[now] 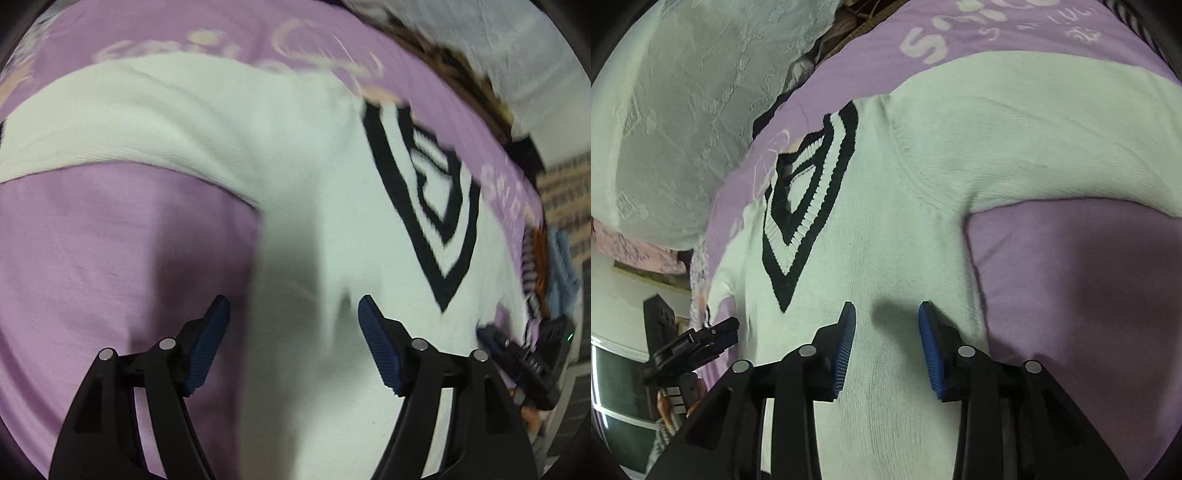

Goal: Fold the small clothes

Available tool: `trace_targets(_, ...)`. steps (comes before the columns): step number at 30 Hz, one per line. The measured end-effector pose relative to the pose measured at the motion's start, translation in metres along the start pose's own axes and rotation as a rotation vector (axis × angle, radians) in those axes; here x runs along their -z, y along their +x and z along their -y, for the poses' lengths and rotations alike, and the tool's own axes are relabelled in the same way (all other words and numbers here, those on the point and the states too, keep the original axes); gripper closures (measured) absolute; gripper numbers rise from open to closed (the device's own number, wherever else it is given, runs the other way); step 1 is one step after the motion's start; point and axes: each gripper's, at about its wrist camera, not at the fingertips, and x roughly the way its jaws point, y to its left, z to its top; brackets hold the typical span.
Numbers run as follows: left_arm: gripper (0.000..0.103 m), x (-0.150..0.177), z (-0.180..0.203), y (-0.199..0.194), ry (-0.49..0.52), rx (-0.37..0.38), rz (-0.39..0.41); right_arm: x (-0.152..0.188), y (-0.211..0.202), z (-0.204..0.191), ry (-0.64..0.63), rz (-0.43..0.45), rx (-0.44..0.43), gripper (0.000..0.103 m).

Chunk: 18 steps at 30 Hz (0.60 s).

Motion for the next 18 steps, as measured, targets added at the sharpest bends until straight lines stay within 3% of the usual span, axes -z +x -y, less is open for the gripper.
trace_targets(3, 0.032, -0.02, -0.057, -0.028, -0.132, -0.015, 0.1, 0.0, -0.014, 0.006, 0.001, 0.034, 0.019, 0.061)
trace_targets(10, 0.029, -0.062, -0.188, -0.058, -0.497, -0.087, 0.239, -0.012, -0.022, 0.0, 0.029, 0.069, 0.046, 0.055)
trace_targets(14, 0.032, -0.069, -0.252, -0.061, -0.713, -0.048, 0.312, -0.015, -0.03, -0.011, 0.01, 0.091, 0.073, 0.051)
trace_targets(16, 0.046, -0.069, -0.272, -0.07, -0.778, -0.018, 0.363, -0.014, -0.035, -0.013, 0.004, 0.104, 0.096, 0.051)
trace_targets(18, 0.086, -0.066, -0.282, -0.077, -0.78, -0.034, 0.391, -0.013, -0.04, -0.014, 0.006, 0.121, 0.109, 0.051)
